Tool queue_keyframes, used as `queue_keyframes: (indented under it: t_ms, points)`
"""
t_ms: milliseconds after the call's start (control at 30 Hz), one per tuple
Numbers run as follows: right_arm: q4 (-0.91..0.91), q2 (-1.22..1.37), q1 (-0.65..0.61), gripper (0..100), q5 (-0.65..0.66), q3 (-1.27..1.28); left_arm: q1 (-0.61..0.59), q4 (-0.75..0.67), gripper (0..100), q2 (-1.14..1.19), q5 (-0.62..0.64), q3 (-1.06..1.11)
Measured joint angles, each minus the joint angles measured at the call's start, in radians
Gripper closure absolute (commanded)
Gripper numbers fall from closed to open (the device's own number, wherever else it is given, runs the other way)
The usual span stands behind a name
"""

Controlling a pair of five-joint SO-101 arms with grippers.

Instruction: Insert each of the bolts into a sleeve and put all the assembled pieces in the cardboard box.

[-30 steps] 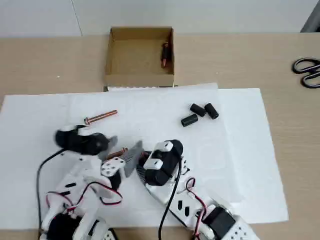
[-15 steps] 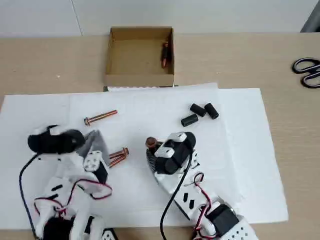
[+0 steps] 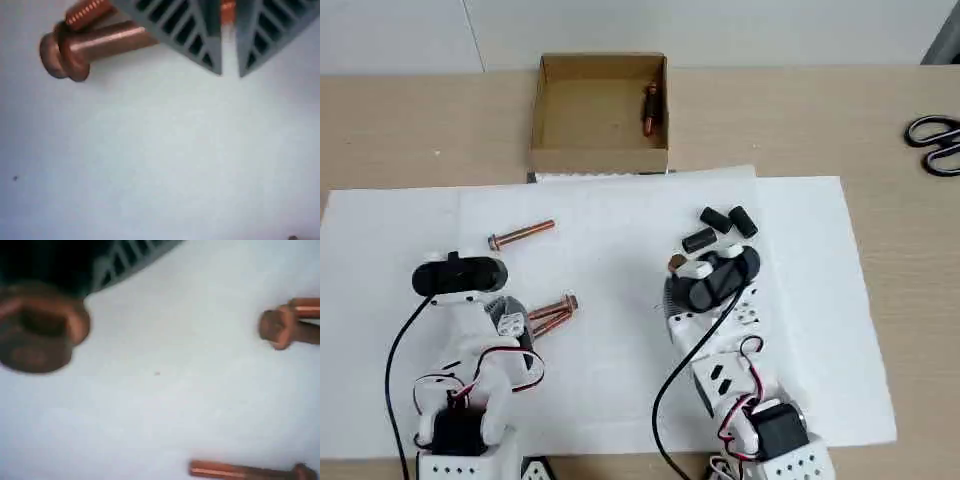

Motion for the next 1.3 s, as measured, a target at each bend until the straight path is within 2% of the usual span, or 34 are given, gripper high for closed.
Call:
queue_keyframes:
  t_ms: [133, 300, 467, 600, 900, 1300]
  points:
    - [0.002, 0.0, 0.041, 99.7, -0.008, 0.0, 0.0, -0.002, 99, 0.0, 0.0, 0.003]
    - [0.002, 0.009, 0.041, 99.7, -0.109, -0.063, 0.0, -0.002, 99, 0.0, 0.0, 0.003]
    - [0.002, 0.169, 0.04, 99.7, -0.129, -0.199, 0.0, -0.002, 99, 0.0, 0.0, 0.003]
    - [-0.049, 0.391, 0.046, 99.7, -0.132, -0.35, 0.0, -0.002, 99, 0.0, 0.0, 0.003]
    - [-0.302, 1.01, 0.046, 99.7, -0.132, -0.709, 0.0, -0.005, 99, 0.0, 0.0, 0.003]
    - [-0.325, 1.823, 0.046, 99.5, -0.132, -1.488, 0.0, -0.005, 99, 0.0, 0.0, 0.003]
